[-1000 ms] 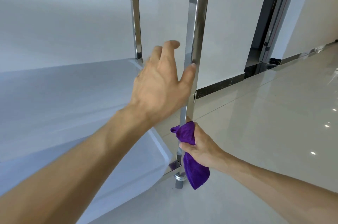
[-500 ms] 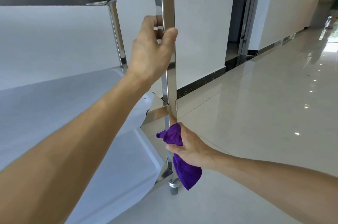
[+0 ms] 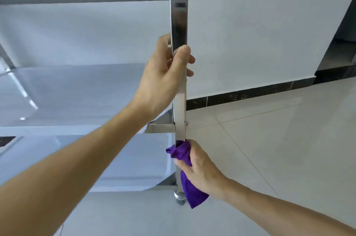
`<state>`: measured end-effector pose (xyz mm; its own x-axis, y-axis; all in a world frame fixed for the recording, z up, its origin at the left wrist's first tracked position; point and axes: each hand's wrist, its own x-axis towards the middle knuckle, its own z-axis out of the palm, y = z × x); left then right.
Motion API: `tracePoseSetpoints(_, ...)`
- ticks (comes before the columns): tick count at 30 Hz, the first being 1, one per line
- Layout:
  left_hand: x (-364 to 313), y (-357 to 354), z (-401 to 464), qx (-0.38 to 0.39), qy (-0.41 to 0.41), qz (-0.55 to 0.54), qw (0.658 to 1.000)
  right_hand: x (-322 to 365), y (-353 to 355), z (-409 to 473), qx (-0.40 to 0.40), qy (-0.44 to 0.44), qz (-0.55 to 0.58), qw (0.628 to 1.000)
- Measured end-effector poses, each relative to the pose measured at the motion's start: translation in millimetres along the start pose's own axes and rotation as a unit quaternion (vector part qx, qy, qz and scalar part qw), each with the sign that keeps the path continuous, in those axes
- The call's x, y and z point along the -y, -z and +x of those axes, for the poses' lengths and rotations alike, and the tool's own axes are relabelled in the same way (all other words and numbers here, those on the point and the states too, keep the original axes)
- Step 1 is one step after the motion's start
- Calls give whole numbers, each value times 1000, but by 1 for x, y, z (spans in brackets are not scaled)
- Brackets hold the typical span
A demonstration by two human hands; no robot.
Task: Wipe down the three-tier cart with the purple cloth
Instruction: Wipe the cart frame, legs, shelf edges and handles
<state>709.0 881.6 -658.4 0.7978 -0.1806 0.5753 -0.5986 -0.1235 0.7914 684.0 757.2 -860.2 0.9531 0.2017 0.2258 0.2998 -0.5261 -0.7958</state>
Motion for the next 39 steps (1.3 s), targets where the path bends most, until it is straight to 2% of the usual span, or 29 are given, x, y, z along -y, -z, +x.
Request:
tracePoseSetpoints(6,-50,8,-56,-119,99,62,986,42,-14,-37,68,52,64,994)
tracePoseSetpoints(12,-101,48,-113,-168,184,193,949,86,-45,-76,132,99,74,983)
tracePoseSetpoints(18,-143,94,-175,-223,230,239,916,134,-54,-111,188,118,137,965)
tracePoseSetpoints(20,-154,112,-196,-248,228,237,911,152,-49,-112,184,105,181,960)
tracePoseSetpoints(23,-166,139,-228,-275,232,233,903,189,-41,-108,119,115,244,956)
tracePoseSetpoints(26,-177,160,-253,-302,234,229,895,234,-34,-100,33,202,284,937)
tracePoseSetpoints(28,-182,174,-268,-315,235,229,891,258,-44,-95,23,285,252,925)
tracePoseSetpoints(30,-186,186,-281,-323,234,238,886,272,-68,-90,71,357,163,917)
tracePoseSetpoints(32,-186,197,-292,-334,219,248,883,279,-98,-91,172,391,17,904)
tracePoseSetpoints(34,-185,204,-301,-348,204,252,880,280,-129,-96,231,441,-166,851)
tracePoseSetpoints(36,-187,211,-310,-360,192,247,879,282,-149,-99,211,489,-259,806)
tracePoseSetpoints(39,-189,217,-323,-378,178,267,868,294,-164,-105,178,501,-255,808)
